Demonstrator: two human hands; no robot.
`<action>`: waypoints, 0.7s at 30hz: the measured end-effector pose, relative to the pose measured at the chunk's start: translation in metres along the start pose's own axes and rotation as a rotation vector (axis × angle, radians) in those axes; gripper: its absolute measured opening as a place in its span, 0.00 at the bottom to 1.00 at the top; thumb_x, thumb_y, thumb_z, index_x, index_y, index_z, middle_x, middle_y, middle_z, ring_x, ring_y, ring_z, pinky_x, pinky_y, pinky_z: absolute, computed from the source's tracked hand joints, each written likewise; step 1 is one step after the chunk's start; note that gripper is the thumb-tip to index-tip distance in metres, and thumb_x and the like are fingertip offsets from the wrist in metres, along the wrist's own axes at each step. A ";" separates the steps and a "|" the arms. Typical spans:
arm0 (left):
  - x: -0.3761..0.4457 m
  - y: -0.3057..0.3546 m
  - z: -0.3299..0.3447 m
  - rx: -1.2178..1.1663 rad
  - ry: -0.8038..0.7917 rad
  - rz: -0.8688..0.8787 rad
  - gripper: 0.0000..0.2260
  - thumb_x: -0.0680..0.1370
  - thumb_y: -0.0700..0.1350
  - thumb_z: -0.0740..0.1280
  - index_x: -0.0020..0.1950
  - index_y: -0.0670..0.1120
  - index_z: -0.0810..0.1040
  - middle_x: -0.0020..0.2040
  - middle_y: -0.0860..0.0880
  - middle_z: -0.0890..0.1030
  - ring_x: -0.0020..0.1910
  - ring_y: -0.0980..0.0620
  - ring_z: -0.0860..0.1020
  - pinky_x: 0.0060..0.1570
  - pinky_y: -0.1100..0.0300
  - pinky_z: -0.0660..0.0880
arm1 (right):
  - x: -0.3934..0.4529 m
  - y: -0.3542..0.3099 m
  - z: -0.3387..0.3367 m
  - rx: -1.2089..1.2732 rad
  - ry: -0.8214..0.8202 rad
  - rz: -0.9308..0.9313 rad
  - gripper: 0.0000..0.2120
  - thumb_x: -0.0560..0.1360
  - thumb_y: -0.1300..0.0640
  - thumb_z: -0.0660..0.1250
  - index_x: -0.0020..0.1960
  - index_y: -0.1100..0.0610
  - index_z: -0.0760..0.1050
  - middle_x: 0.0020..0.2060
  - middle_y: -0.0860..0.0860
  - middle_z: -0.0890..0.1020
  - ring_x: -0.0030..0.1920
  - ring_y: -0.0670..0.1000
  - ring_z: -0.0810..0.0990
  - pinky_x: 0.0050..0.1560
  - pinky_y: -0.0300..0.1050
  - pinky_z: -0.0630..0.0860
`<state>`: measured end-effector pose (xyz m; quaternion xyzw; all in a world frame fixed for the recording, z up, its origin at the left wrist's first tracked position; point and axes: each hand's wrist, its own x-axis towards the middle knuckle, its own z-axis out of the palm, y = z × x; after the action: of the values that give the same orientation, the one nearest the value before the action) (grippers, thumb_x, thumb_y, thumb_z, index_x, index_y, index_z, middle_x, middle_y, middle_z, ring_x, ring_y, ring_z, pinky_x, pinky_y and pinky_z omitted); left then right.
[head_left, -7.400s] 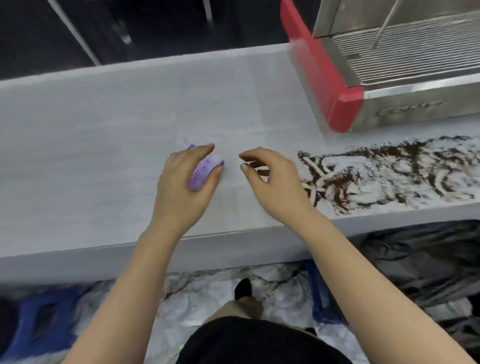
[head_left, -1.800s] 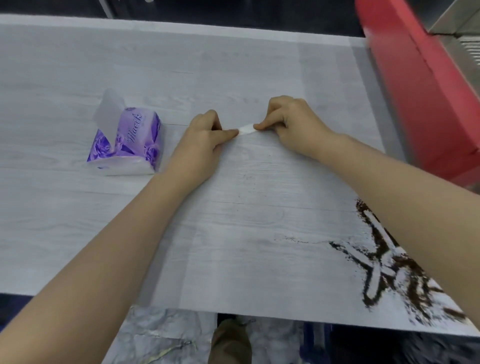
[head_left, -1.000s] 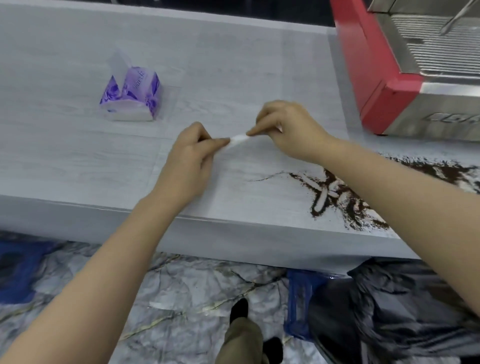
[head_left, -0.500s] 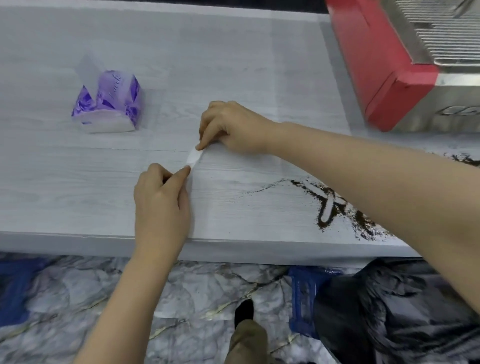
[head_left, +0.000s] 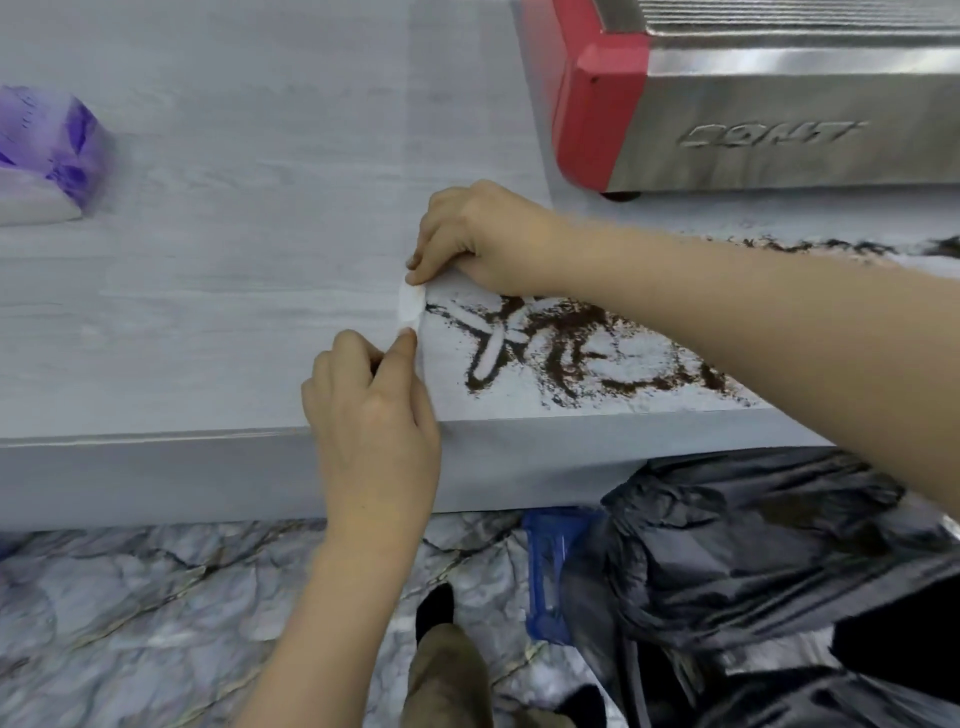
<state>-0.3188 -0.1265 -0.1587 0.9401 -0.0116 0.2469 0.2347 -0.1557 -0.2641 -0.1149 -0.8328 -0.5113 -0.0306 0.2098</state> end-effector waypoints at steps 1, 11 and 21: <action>-0.003 0.010 0.004 0.005 -0.003 -0.004 0.13 0.78 0.32 0.65 0.61 0.37 0.81 0.40 0.40 0.71 0.38 0.41 0.70 0.37 0.50 0.63 | -0.011 0.001 -0.003 -0.022 0.003 -0.008 0.12 0.71 0.67 0.65 0.48 0.58 0.85 0.43 0.53 0.86 0.45 0.55 0.82 0.47 0.41 0.76; -0.020 0.096 0.043 0.037 -0.025 -0.027 0.13 0.77 0.34 0.66 0.61 0.39 0.80 0.42 0.41 0.71 0.41 0.42 0.70 0.41 0.53 0.59 | -0.106 0.016 -0.040 -0.071 0.040 0.083 0.09 0.71 0.64 0.72 0.51 0.58 0.84 0.45 0.54 0.86 0.47 0.53 0.82 0.49 0.46 0.78; -0.023 0.146 0.072 0.068 -0.001 0.024 0.12 0.79 0.35 0.64 0.60 0.40 0.80 0.42 0.46 0.66 0.40 0.45 0.67 0.41 0.56 0.54 | -0.161 0.039 -0.058 -0.087 0.121 0.131 0.13 0.72 0.71 0.67 0.49 0.58 0.85 0.44 0.53 0.86 0.45 0.54 0.81 0.46 0.49 0.78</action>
<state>-0.3260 -0.2911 -0.1611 0.9476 -0.0147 0.2493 0.1993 -0.1892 -0.4365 -0.1177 -0.8694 -0.4405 -0.0894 0.2053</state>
